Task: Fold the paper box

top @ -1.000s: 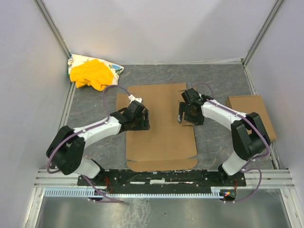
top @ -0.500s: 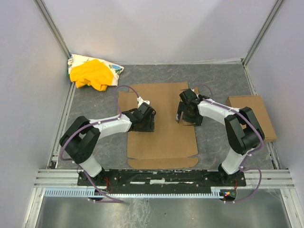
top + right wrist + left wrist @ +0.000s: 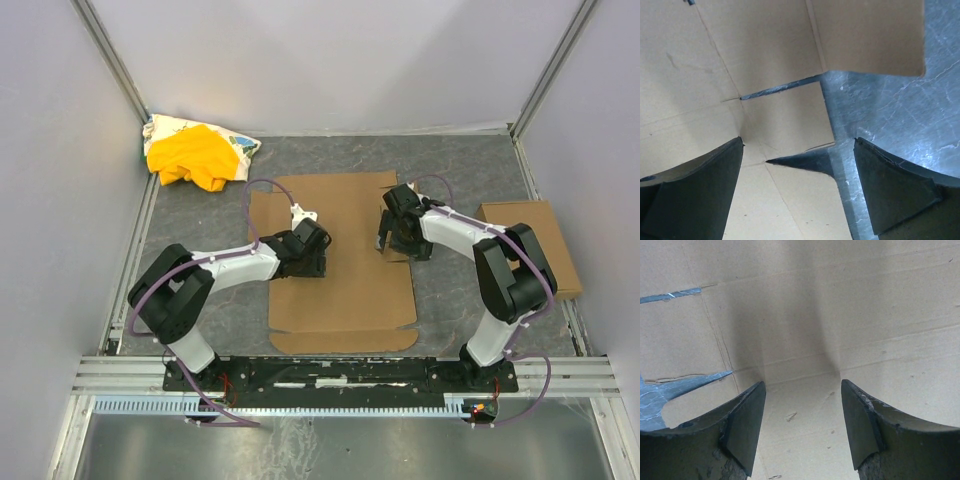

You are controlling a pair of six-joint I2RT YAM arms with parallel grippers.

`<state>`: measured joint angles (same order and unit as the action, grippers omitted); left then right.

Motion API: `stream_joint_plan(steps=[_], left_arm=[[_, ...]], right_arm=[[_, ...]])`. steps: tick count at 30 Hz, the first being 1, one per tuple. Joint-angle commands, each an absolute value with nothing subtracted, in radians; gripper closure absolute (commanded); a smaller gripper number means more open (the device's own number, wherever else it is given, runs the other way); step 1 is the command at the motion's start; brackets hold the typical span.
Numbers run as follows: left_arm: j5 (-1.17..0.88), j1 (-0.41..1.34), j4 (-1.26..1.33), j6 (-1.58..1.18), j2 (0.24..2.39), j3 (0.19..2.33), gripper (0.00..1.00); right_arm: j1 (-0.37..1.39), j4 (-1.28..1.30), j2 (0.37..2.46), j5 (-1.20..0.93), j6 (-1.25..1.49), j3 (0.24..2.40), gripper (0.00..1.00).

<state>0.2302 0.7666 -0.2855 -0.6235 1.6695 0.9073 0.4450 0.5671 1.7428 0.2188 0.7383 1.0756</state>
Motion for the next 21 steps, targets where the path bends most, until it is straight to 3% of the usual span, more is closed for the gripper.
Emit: stream_joint_plan(steps=[1,10,21], left_arm=[[0.213,0.762,-0.332,-0.614,1.751,0.818,0.3],[0.211,0.768,-0.333,-0.612,1.759,0.826,0.3],[0.209,0.779,-0.333,-0.613,1.775,0.837,0.3]], right_arm=[[0.426,0.513,1.748,0.259,0.674,1.077,0.0],[0.42,0.394,1.818,0.036,0.613,1.08,0.02],[0.43,0.377,1.762,-0.043,0.617,1.065,0.05]])
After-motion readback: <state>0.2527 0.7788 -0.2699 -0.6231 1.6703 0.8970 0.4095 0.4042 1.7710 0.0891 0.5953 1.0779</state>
